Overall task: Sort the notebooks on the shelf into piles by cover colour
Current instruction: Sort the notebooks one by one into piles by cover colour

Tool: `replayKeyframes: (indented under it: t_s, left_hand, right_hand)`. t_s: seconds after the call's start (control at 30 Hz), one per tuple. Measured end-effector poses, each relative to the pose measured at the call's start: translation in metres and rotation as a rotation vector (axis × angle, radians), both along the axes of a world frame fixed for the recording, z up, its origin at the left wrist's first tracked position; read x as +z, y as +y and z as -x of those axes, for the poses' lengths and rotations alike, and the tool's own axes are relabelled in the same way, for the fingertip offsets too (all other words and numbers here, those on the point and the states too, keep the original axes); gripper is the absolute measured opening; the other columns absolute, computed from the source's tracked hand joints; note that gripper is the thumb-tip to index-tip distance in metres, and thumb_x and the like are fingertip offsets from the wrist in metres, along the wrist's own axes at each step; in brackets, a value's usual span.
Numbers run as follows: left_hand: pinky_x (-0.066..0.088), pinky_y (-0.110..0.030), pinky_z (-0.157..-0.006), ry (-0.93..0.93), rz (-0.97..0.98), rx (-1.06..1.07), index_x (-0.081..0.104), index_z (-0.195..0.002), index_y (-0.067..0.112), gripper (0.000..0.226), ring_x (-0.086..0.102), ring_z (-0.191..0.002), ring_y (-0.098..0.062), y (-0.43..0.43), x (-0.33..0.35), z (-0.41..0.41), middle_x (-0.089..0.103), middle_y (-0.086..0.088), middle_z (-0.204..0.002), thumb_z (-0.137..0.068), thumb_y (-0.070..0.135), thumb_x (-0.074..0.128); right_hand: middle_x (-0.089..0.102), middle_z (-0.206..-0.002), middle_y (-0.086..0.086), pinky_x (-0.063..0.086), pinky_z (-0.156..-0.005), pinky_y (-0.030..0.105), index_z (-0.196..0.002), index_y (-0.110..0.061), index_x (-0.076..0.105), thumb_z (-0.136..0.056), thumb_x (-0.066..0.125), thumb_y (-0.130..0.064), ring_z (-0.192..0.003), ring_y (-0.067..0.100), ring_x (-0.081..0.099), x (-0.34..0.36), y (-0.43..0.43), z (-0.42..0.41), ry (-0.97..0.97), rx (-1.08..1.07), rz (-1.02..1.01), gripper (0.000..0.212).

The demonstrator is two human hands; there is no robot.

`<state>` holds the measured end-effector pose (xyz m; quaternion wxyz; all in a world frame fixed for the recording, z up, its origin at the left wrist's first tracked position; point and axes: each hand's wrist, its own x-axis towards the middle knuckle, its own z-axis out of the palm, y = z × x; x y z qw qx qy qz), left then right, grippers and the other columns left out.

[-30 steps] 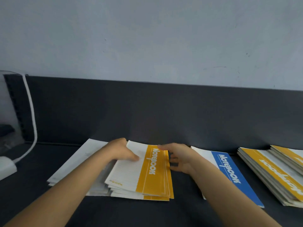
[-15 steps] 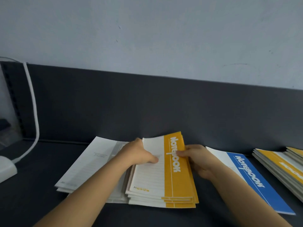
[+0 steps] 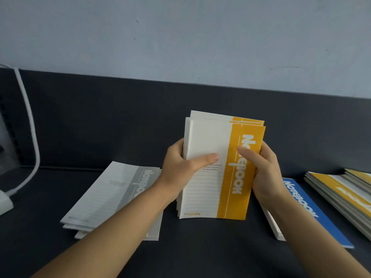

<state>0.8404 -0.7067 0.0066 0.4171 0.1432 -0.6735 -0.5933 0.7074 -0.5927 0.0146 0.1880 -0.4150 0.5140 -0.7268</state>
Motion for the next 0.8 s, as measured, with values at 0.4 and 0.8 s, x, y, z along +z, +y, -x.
replayKeyframes:
  t_s: [0.4, 0.8]
  left_hand:
    - [0.055, -0.018, -0.071, 0.003, 0.183, 0.145, 0.045, -0.115, 0.030, 0.043, 0.066, -0.097, -0.002, 0.017, -0.035, 0.008, 0.065, 0.019, -0.103, -0.080, 0.025, 0.070]
    - [0.051, -0.029, -0.060, -0.587, -0.356, 0.079, 0.048, -0.118, 0.011, 0.038, 0.066, -0.088, -0.020, 0.016, -0.036, 0.034, 0.065, -0.008, -0.104, -0.086, 0.019, 0.068]
  right_hand:
    - [0.073, -0.094, -0.008, 0.059, -0.066, 0.026, -0.101, -0.027, 0.058, -0.077, 0.066, -0.036, -0.083, 0.011, 0.072, -0.007, -0.005, -0.002, 0.076, -0.185, -0.035, 0.026]
    - [0.063, -0.106, 0.010, 0.039, -0.064, 0.024, -0.111, -0.008, 0.056, -0.089, 0.059, -0.036, -0.080, 0.017, 0.052, -0.013, 0.009, 0.065, 0.751, -0.471, -1.098, 0.036]
